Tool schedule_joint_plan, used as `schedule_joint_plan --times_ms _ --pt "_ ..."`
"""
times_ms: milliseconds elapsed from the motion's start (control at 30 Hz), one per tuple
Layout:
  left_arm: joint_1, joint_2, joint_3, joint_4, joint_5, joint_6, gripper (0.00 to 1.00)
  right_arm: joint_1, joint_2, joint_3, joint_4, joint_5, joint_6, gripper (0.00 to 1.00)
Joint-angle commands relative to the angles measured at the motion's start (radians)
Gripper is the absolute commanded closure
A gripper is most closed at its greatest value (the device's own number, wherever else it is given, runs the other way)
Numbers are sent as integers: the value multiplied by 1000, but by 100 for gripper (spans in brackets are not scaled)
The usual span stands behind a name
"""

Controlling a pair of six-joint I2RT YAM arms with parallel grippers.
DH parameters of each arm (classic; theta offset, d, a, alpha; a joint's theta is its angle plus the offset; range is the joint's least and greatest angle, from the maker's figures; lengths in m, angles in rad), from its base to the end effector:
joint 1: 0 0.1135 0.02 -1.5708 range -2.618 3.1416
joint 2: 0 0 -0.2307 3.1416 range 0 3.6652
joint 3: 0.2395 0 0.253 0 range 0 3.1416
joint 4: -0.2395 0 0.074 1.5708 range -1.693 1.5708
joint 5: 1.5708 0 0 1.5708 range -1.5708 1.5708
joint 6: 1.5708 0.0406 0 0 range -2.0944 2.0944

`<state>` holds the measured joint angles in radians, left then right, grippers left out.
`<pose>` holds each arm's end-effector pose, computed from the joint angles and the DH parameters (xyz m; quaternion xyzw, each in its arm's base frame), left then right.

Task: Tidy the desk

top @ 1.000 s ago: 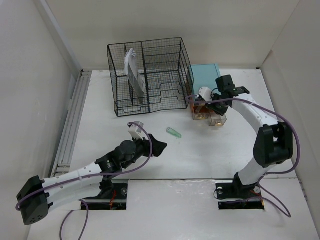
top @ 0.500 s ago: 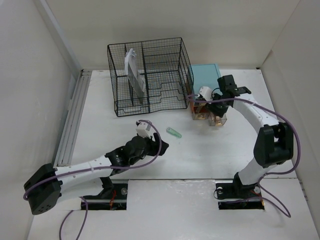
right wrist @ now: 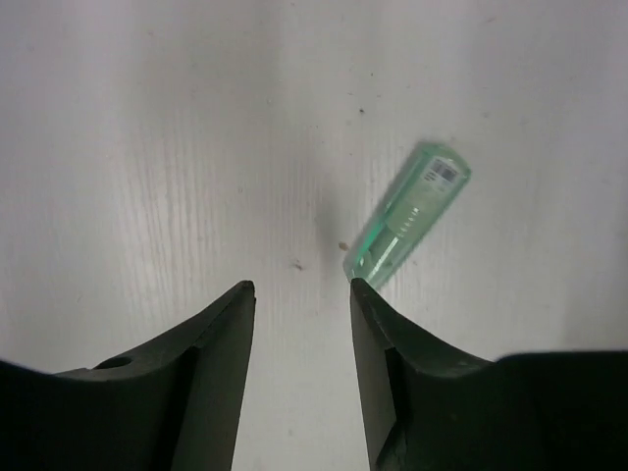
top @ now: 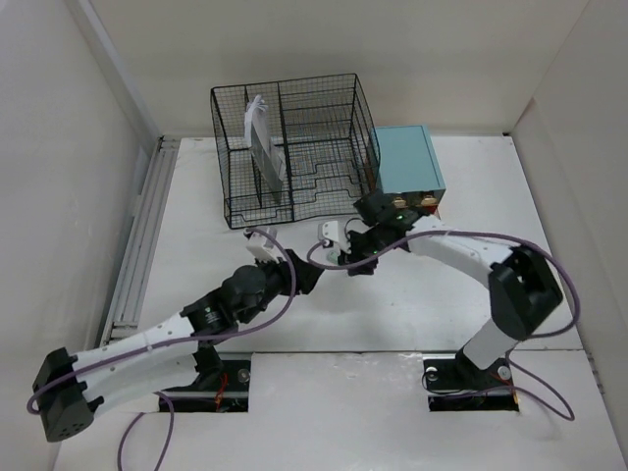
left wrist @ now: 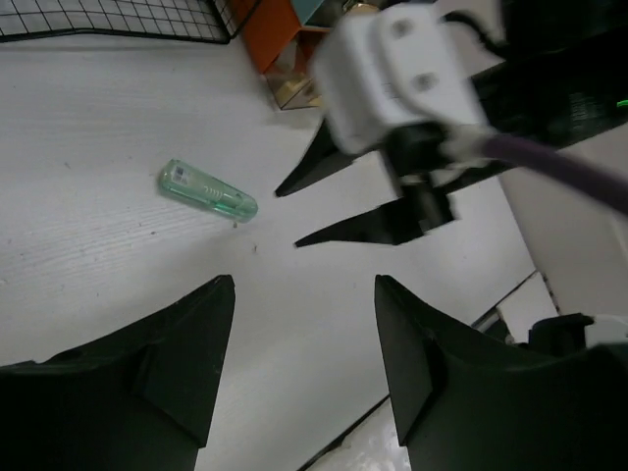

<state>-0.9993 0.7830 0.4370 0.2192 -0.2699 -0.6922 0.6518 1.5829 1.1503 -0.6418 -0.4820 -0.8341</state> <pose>0.1282 -0.1794 0.2350 0.0259 0.7485 -0.4232 0.5099 0.2457 0.2112 0.1989 -0.6800 0.6536 0.2087 0.2586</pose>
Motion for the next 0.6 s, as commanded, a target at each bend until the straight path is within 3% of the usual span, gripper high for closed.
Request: schedule_joint_plan --times_ms 0,233,567 --pt "4 -108 -58 -52 -40 -32 44 18 98 29 111 51 137 50" --pt "4 -258 -107 -158 -71 -67 44 37 200 78 197 204 291 42" --pt "4 -252 -107 -158 -62 -76 44 46 279 109 206 218 325 41"
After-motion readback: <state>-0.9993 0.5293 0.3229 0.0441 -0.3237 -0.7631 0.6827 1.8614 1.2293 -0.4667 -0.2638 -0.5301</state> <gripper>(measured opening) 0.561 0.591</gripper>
